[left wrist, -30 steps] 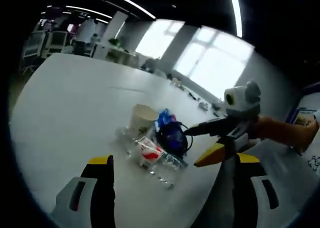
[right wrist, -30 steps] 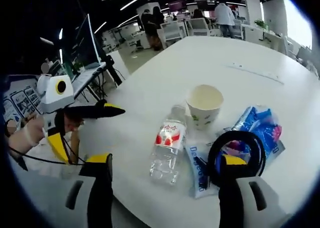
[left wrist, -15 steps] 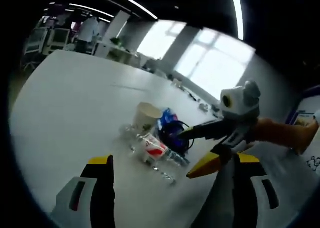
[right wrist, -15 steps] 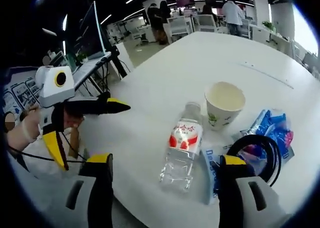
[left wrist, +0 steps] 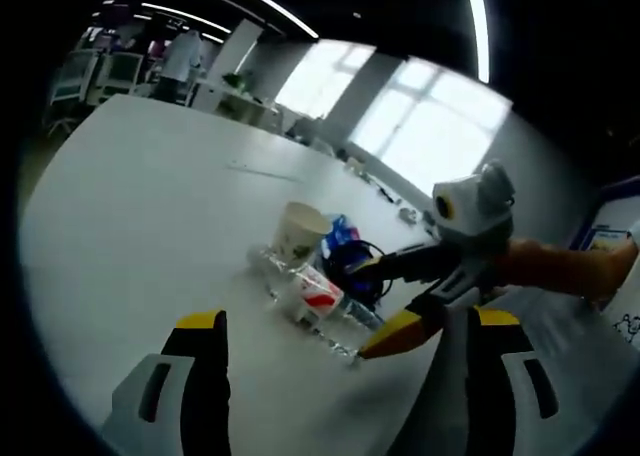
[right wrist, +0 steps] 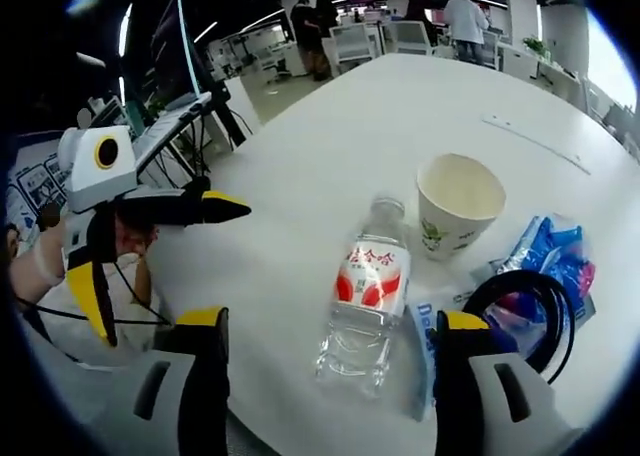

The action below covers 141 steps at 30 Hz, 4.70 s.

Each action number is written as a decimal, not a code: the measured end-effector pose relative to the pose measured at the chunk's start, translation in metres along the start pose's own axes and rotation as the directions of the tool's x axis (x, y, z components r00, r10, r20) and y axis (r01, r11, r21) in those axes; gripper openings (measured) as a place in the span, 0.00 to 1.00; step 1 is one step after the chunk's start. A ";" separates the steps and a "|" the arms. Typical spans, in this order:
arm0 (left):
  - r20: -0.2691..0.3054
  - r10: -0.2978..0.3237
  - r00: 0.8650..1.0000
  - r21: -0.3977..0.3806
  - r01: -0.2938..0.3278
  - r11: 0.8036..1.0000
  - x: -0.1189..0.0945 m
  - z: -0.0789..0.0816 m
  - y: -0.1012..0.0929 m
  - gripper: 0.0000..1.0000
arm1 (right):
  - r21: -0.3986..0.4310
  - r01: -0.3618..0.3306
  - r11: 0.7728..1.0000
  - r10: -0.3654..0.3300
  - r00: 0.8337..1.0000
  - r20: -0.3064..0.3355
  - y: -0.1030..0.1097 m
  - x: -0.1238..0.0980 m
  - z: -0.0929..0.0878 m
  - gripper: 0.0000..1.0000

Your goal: Arrange the tabletop items into an orderly group along one side of the table until the central work area is clear of visible clutter.

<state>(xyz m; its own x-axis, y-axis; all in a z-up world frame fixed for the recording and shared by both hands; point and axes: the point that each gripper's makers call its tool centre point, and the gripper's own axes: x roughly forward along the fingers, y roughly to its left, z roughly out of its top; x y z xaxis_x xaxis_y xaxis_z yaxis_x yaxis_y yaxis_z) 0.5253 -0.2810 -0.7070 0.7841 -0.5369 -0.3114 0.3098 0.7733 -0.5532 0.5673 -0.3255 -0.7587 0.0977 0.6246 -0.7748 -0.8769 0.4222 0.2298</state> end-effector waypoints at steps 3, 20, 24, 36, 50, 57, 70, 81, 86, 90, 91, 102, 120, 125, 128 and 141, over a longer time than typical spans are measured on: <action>0.003 -0.002 1.000 -0.004 0.002 1.000 0.000 0.000 0.001 0.97 | 0.002 -0.001 1.000 0.001 1.000 -0.006 0.000 0.003 0.001 0.82; 0.020 -0.012 1.000 -0.032 0.012 0.999 0.001 -0.001 0.006 0.96 | -0.027 0.046 0.999 -0.047 0.997 -0.065 -0.012 0.025 0.005 0.64; 0.024 -0.012 1.000 -0.037 0.013 0.999 0.002 -0.001 0.007 0.96 | -0.038 0.056 0.998 -0.059 0.994 -0.090 -0.017 0.030 0.004 0.61; 0.023 -0.020 1.000 -0.049 0.021 0.999 0.005 -0.004 0.010 0.96 | -0.070 0.075 0.995 -0.085 0.984 -0.155 -0.024 0.040 -0.001 0.53; 0.034 -0.024 0.999 -0.060 0.026 0.998 0.008 -0.002 0.015 0.96 | -0.117 0.100 0.988 -0.123 0.969 -0.213 -0.029 0.046 -0.004 0.49; 0.032 -0.027 0.999 -0.064 0.029 0.998 0.011 -0.003 0.016 0.96 | -0.135 0.110 0.985 -0.140 0.961 -0.237 -0.034 0.048 -0.007 0.45; 0.032 -0.031 0.999 -0.082 0.034 0.996 0.016 -0.003 0.023 0.94 | -0.187 0.151 0.971 -0.195 0.949 -0.249 -0.036 0.057 -0.009 0.45; 0.060 -0.011 0.998 -0.132 0.019 0.991 0.018 0.003 0.035 0.87 | -0.182 0.149 0.972 -0.190 0.953 -0.237 -0.036 0.061 -0.008 0.39; 0.092 0.030 0.995 -0.206 -0.010 0.979 0.028 0.011 0.049 0.81 | -0.182 0.147 0.972 -0.187 0.954 -0.233 -0.035 0.060 -0.008 0.39; 0.153 0.052 0.987 -0.295 -0.005 0.956 0.038 0.025 0.057 0.74 | -0.179 0.147 0.973 -0.187 0.956 -0.225 -0.036 0.060 -0.007 0.39; 0.151 0.061 0.987 -0.301 -0.013 0.954 0.042 0.025 0.061 0.72 | -0.179 0.149 0.972 -0.187 0.957 -0.223 -0.036 0.060 -0.007 0.39; 0.126 0.174 0.977 -0.430 -0.104 0.897 0.069 0.018 0.088 0.61 | -0.175 0.151 0.973 -0.184 0.964 -0.192 -0.040 0.063 -0.002 0.38; 0.115 0.158 0.981 -0.486 -0.083 0.870 0.097 0.012 0.088 0.52 | -0.145 0.138 0.980 -0.156 0.980 -0.121 -0.039 0.062 0.000 0.38; 0.114 0.158 0.981 -0.495 -0.082 0.865 0.100 0.011 0.091 0.48 | -0.141 0.136 0.981 -0.152 0.982 -0.112 -0.037 0.061 0.000 0.38; 0.111 0.152 0.982 -0.499 -0.077 0.863 0.102 0.010 0.091 0.44 | -0.137 0.136 0.981 -0.150 0.983 -0.103 -0.034 0.058 -0.001 0.37; 0.112 0.166 0.980 -0.510 -0.087 0.856 0.103 0.008 0.098 0.30 | -0.122 0.126 0.984 -0.135 0.988 -0.074 -0.028 0.053 0.000 0.36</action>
<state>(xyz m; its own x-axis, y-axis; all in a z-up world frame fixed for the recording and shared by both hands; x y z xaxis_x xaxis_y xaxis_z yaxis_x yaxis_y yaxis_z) 0.6408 -0.2581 -0.7876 0.8800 -0.3594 -0.3104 -0.0770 0.5368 -0.8402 0.5969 -0.3040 -0.8061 0.1806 0.5117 -0.8400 -0.9086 0.4137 0.0567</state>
